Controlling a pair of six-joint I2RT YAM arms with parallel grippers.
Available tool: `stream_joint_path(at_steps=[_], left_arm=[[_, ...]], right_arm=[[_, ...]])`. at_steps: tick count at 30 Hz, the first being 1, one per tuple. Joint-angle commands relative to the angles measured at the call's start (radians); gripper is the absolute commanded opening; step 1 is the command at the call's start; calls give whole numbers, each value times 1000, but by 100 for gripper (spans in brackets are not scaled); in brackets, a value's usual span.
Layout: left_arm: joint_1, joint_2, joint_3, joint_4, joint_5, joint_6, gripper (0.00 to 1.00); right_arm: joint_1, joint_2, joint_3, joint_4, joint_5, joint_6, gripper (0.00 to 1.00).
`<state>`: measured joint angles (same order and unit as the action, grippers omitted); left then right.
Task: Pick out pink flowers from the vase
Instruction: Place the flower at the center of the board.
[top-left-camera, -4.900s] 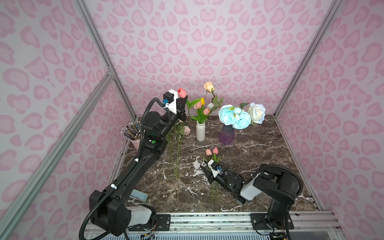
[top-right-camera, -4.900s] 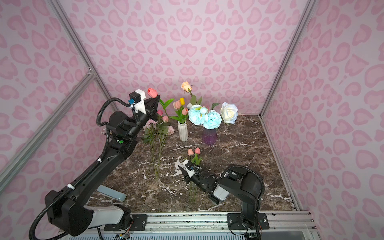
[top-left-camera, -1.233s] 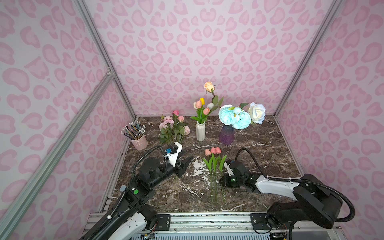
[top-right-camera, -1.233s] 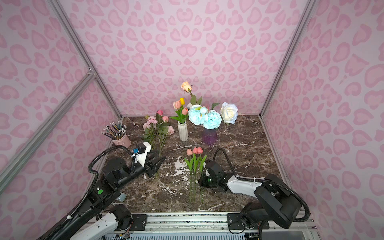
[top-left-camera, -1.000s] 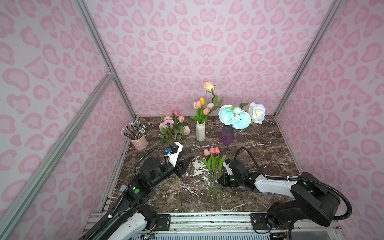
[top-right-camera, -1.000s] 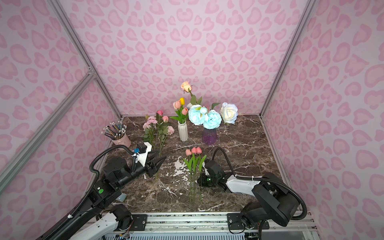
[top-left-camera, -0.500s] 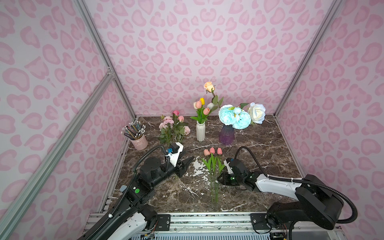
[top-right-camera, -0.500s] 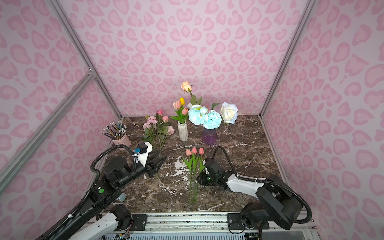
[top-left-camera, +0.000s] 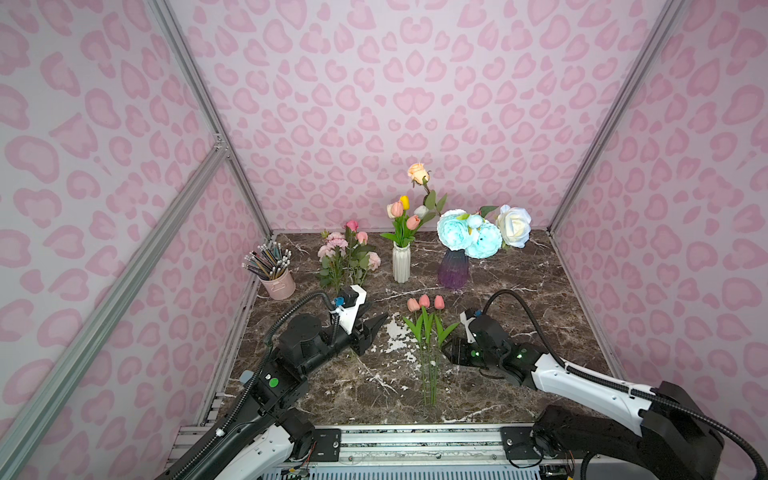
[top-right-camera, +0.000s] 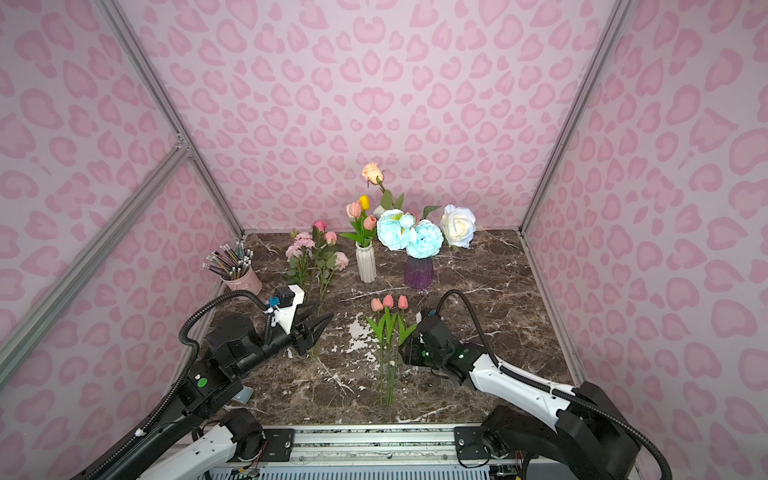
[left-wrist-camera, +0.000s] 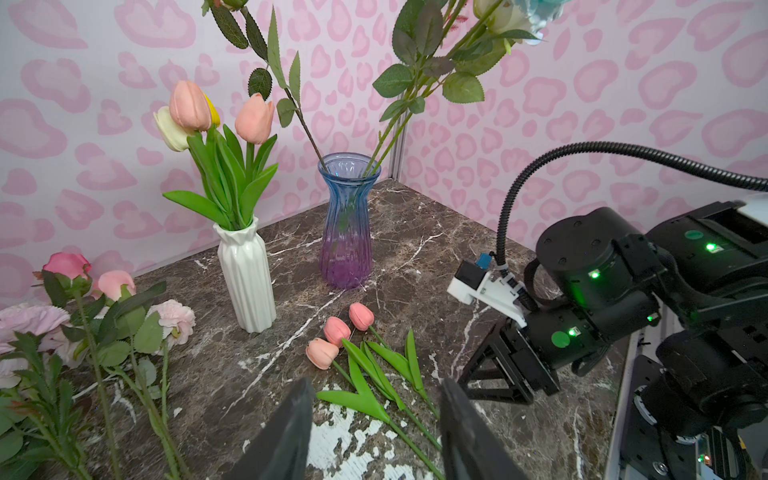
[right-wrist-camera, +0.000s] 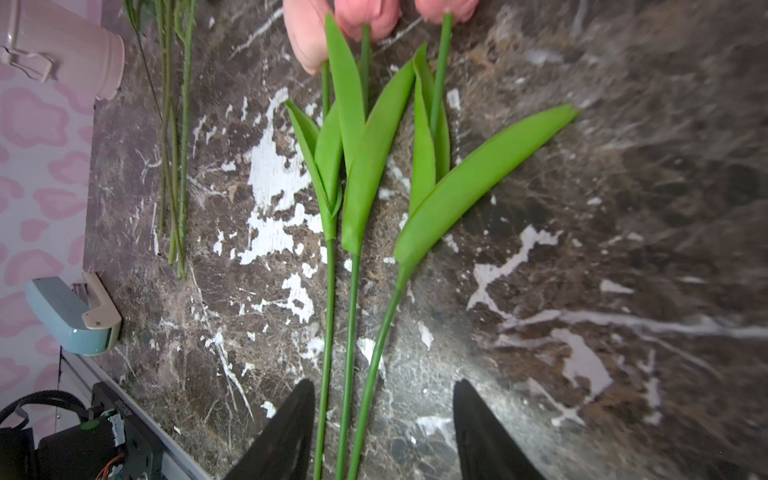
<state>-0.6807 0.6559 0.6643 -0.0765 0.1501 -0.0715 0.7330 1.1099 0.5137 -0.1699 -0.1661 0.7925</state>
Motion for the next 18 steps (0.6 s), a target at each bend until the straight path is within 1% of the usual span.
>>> stream_joint_path(at_steps=[1, 5, 11, 14, 17, 18], left_arm=[[1, 2, -1, 17, 3, 0, 51], [1, 17, 1, 16, 3, 0, 51], [1, 59, 17, 14, -6, 2, 51], [1, 78, 23, 17, -17, -2, 51], [5, 118, 46, 24, -41, -18, 51], [8, 132, 59, 27, -51, -42, 52]], right_arm=[[0, -54, 9, -53, 66, -27, 56], [0, -96, 34, -86, 91, -39, 56], [0, -122, 85, -146, 165, -73, 56], [1, -137, 97, -147, 173, -88, 56], [0, -143, 114, -152, 189, -101, 56], [0, -146, 118, -152, 200, -107, 56]])
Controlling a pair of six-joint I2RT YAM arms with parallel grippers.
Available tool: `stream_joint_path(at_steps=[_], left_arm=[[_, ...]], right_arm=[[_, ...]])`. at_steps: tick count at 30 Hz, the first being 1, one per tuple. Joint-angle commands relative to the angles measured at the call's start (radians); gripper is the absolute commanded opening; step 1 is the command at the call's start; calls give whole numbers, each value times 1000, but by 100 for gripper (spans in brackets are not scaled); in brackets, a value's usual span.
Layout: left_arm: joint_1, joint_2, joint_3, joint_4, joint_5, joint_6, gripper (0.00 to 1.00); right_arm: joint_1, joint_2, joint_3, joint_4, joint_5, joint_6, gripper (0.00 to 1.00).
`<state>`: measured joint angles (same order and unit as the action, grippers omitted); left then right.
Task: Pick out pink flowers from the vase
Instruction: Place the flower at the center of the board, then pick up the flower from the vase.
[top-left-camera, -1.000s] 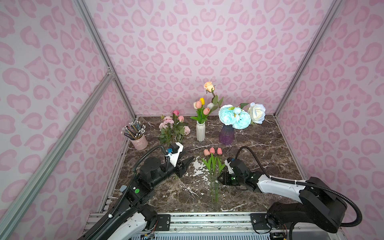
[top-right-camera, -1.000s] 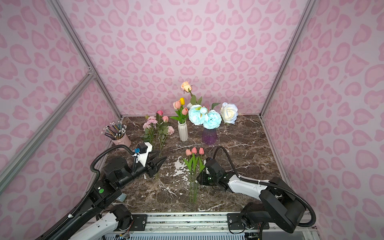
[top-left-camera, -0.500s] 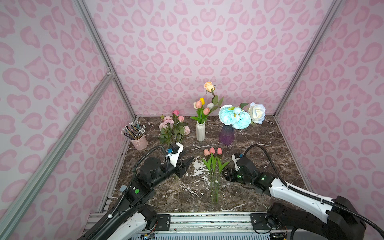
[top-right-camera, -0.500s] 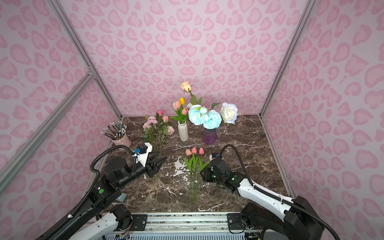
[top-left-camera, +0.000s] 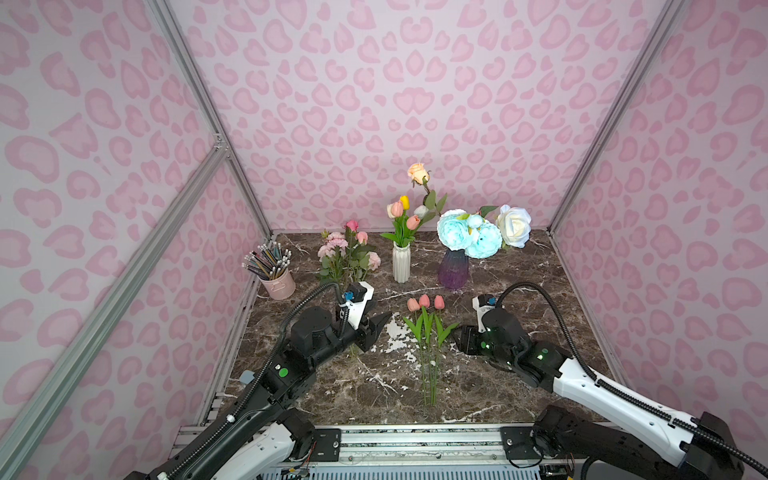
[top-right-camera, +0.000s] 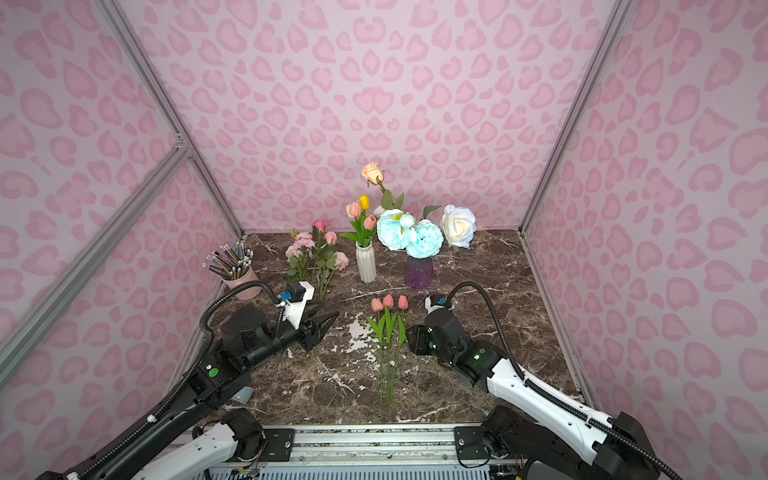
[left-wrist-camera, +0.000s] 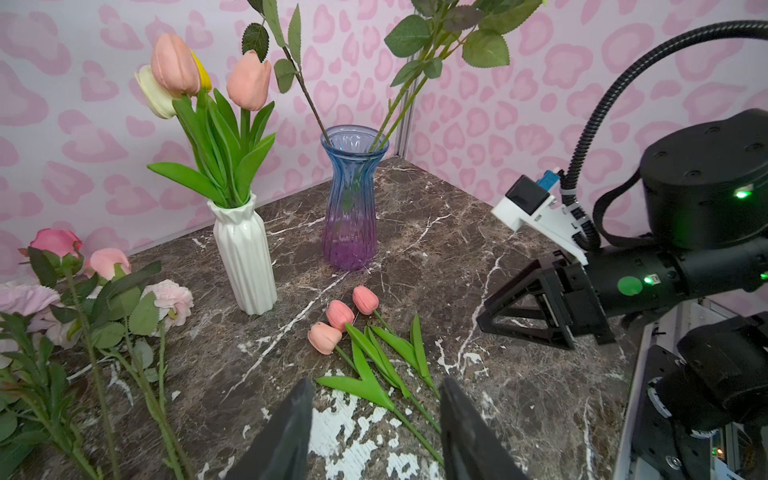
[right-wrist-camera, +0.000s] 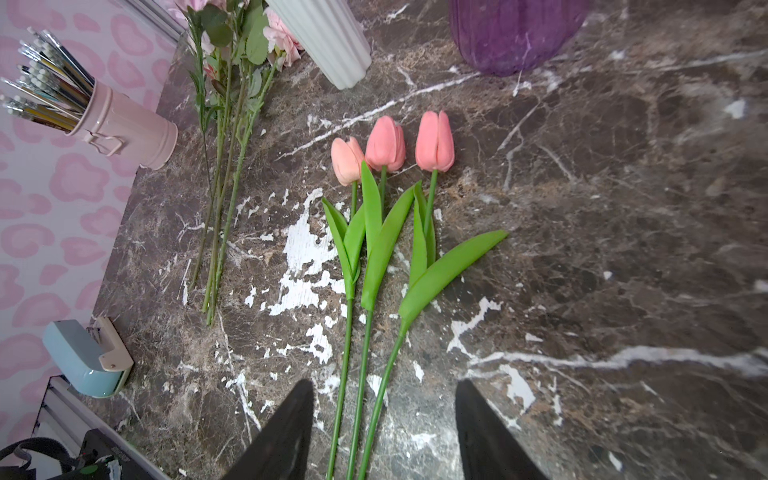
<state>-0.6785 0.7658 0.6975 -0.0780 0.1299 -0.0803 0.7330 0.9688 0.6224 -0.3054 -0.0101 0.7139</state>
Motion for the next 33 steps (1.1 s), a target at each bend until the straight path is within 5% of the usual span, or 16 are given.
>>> stream_joint_path(at_steps=[1, 8, 13, 21, 33], left_arm=[[10, 44, 40, 42, -34, -58, 52], [16, 247, 146, 155, -79, -29, 52], [57, 406, 243, 239, 10, 40, 48], [99, 599, 292, 529, 105, 232, 44], [178, 828, 396, 669, 161, 333, 29]], right_arm=[[0, -9, 13, -16, 58, -40, 56], [2, -58, -1, 71, 79, -122, 55], [6, -130, -63, 222, 55, -165, 53], [71, -299, -361, 787, 72, -319, 47], [116, 35, -421, 1261, -29, -461, 47]])
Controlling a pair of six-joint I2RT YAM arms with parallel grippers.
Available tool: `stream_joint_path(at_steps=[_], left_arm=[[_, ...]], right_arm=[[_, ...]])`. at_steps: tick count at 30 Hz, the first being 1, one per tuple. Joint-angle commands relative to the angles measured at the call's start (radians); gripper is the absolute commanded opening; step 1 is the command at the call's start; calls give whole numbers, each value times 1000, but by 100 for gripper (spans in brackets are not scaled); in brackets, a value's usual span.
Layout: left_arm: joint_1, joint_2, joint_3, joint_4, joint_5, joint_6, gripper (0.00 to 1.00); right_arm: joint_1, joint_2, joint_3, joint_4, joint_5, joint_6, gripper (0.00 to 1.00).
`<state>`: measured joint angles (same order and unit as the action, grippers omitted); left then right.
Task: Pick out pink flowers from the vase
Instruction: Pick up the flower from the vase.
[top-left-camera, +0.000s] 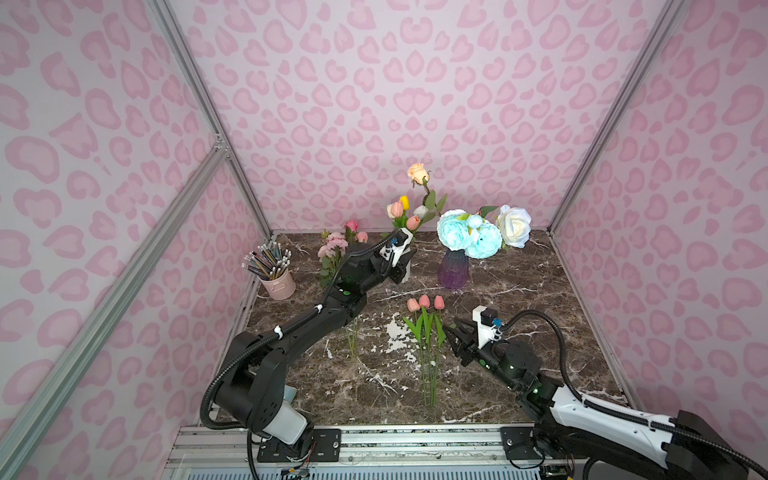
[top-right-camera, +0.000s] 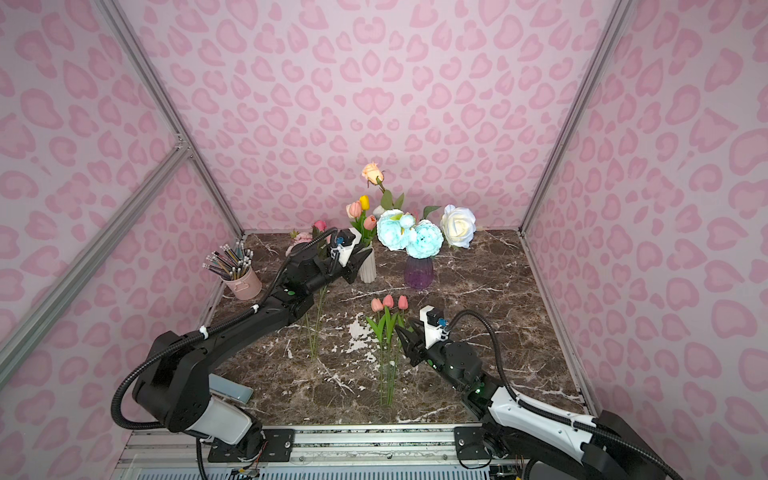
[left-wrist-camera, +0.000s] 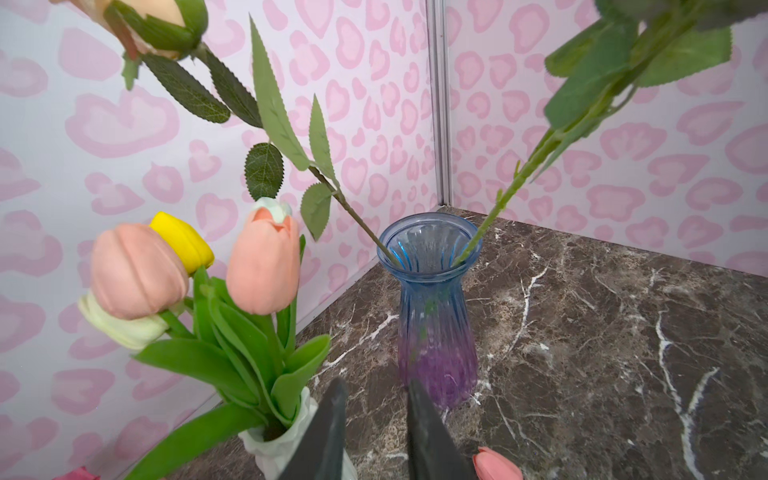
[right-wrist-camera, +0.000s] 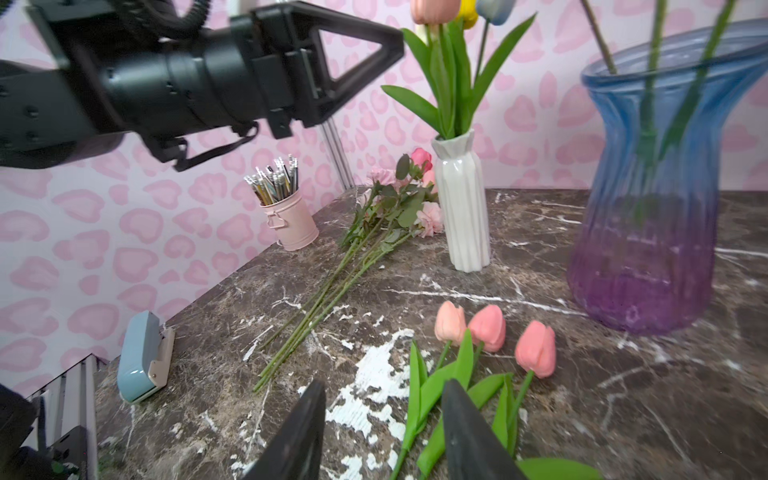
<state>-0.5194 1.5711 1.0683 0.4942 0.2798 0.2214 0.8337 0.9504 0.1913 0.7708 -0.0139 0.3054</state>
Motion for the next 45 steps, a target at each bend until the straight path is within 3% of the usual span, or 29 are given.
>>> stream_joint_path(at_steps=[1, 15, 31, 45], left_arm=[[26, 35, 32, 98, 12, 31, 29], [65, 167, 140, 96, 41, 40, 29], [66, 235, 188, 121, 75, 13, 25], [67, 291, 270, 112, 15, 15, 29]], right_arm=[[24, 82, 11, 206, -22, -54, 47], [112, 441, -50, 682, -29, -25, 47], [84, 507, -53, 741, -23, 27, 48], [67, 520, -57, 755, -41, 47, 48]])
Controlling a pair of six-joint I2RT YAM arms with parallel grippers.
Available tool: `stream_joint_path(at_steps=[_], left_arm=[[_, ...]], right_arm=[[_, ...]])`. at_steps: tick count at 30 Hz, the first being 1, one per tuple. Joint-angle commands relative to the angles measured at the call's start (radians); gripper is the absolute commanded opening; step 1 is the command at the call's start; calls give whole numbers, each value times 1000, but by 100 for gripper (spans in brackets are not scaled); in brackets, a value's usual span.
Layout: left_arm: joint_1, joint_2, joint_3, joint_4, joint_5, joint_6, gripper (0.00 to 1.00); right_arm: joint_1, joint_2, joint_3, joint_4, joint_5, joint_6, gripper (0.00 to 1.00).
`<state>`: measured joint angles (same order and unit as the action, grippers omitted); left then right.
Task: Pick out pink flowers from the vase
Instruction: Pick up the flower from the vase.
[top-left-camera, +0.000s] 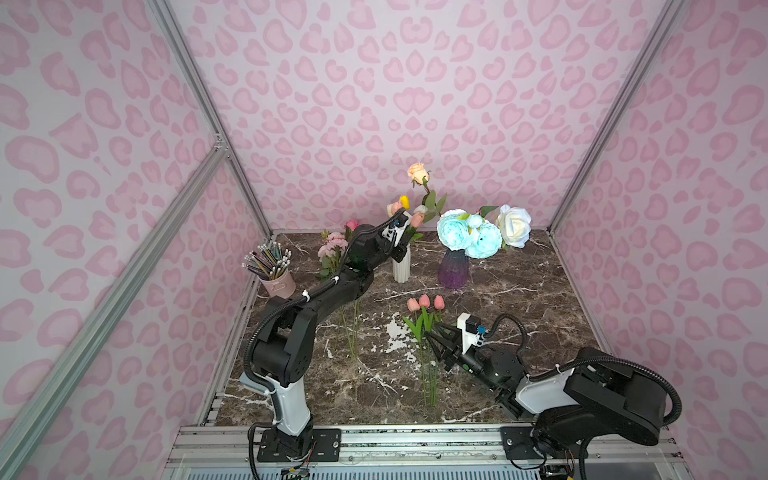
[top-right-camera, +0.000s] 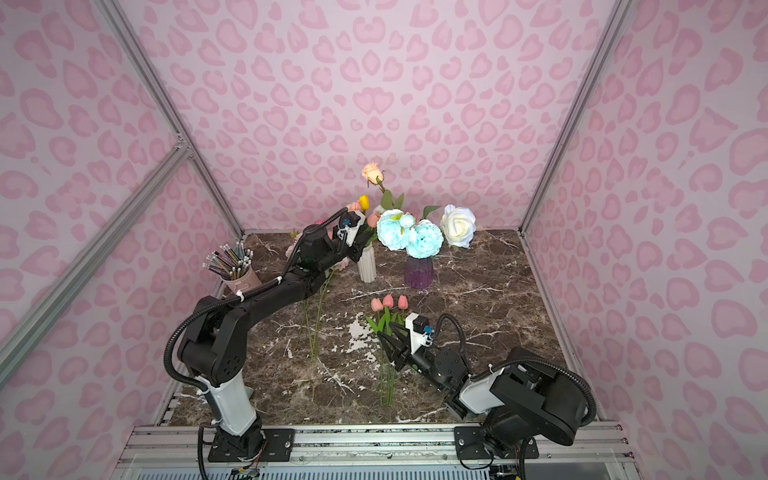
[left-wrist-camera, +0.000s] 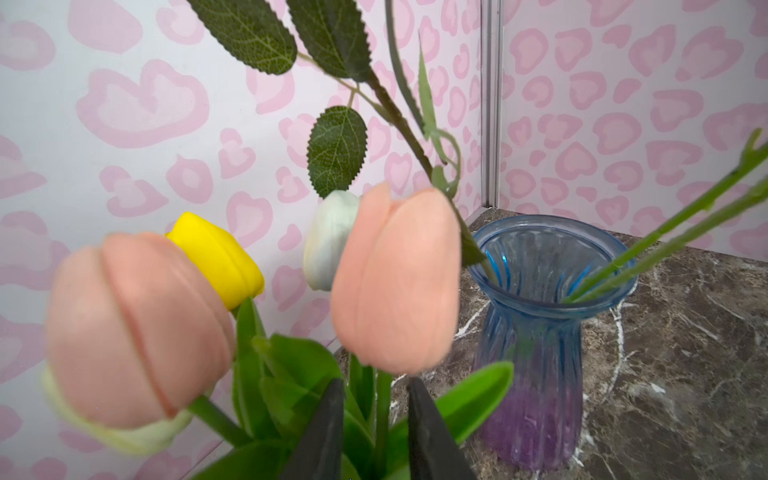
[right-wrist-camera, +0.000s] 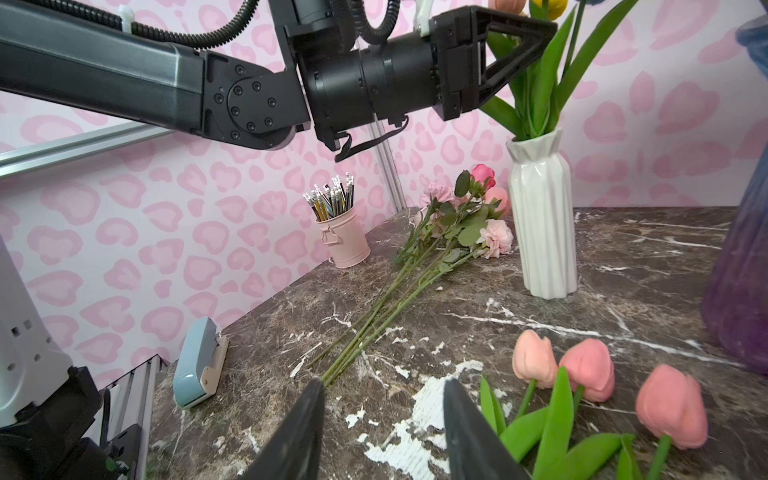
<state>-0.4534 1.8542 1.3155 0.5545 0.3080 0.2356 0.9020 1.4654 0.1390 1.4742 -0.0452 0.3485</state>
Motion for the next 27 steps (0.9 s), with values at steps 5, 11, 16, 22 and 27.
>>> stream_joint_path(at_steps=[5, 11, 16, 22, 27], left_arm=[[1, 20, 37, 48, -24, -5, 30], [1, 44, 61, 26, 21, -13, 30], [1, 54, 73, 28, 14, -16, 23], [1, 47, 78, 28, 5, -12, 9], [0, 22, 67, 38, 7, -15, 4]], right_arm=[[-5, 5, -4, 54, -10, 8, 48], [-12, 8, -9, 60, -13, 21, 48], [-26, 15, -17, 79, -18, 39, 48], [-31, 15, -22, 90, -18, 45, 48], [-32, 16, -25, 93, -18, 46, 48]])
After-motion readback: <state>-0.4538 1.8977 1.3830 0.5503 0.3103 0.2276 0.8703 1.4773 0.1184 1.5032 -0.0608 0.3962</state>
